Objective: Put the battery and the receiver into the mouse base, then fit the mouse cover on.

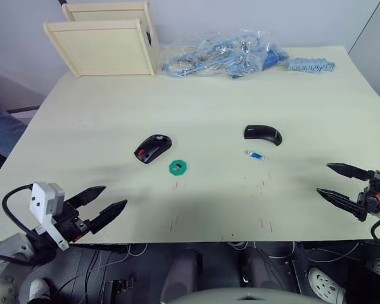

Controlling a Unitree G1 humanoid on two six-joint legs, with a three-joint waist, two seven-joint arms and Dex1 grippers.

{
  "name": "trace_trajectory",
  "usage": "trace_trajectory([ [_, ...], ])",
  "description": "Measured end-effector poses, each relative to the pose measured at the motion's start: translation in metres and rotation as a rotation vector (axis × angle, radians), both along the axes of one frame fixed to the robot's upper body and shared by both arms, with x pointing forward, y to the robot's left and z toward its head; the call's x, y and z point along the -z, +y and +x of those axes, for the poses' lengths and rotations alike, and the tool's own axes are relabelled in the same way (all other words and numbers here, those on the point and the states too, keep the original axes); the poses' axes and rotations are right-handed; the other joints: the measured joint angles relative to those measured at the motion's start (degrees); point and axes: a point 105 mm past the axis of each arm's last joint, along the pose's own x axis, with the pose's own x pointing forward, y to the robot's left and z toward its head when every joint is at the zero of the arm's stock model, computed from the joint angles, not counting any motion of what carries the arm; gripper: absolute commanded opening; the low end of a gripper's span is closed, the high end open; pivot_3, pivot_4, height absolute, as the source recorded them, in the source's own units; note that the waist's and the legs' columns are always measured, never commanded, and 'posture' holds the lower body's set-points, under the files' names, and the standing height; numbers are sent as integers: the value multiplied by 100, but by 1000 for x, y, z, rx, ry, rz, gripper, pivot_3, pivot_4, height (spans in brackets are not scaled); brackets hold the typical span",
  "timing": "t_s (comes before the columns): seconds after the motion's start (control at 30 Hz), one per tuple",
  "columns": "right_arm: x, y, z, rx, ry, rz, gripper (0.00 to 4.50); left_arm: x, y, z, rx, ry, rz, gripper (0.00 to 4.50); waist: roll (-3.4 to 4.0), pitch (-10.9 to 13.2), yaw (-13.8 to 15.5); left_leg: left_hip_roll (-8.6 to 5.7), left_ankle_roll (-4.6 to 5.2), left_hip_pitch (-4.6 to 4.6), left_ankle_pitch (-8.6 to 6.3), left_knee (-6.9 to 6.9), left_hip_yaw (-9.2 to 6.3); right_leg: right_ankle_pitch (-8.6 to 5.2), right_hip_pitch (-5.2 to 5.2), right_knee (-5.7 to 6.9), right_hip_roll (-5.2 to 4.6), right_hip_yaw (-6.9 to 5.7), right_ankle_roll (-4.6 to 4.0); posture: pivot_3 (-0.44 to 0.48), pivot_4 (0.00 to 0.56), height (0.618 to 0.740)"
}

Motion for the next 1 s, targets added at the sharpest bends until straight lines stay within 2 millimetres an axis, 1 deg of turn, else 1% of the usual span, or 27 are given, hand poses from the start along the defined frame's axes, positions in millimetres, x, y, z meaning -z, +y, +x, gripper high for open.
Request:
trace_trajectory([
  [0.1,-8,12,2,-44,-30,25,4441,-6,2,7,24,-6,12,4500,-1,1,4,0,0,-1,0,0,-3,3,0,1,0,-3,5,0,150,740],
  [0.2,-12,19,2,-72,-43,30,4441,-11,4,12,35,-14,20,4500,-2,1,4,0,0,-1,0,1,-4,3,-1,3,1,-3,5,0,150,740],
  [0.3,-20,28,2,-98,-67,35,4441,-21,5,19,61,-32,39,4500,-2,1,1,0,0,-4,0,0,-3,11,-6,2,1,-2,19,0,150,740],
  [0.5,-28,37,-1,-126,-97,42,4441,-32,6,35,95,-57,75,4500,-5,3,8,-1,0,-16,0,0,1,13,-26,10,1,2,22,0,150,740],
  [0.6,-33,44,-4,-136,-115,48,4441,-38,4,49,120,-71,85,4500,-6,4,1,-2,0,-15,0,-1,3,13,-28,15,2,4,22,0,150,740],
  [0.67,-35,49,-10,-152,-117,66,4441,-42,1,62,145,-51,64,4500,-9,6,27,-6,0,-18,1,1,2,13,-29,20,4,-2,22,0,150,740],
  [0.73,-38,54,-17,-164,-120,79,4441,-42,-2,74,159,-34,67,4500,-10,6,29,-11,0,-17,1,1,2,13,-29,23,5,-1,22,0,150,740],
  [1.0,-39,57,-34,-123,-141,118,4441,-26,-3,106,163,11,112,4500,-31,18,-16,-14,0,-19,1,-1,9,14,-44,31,5,8,24,0,150,740],
])
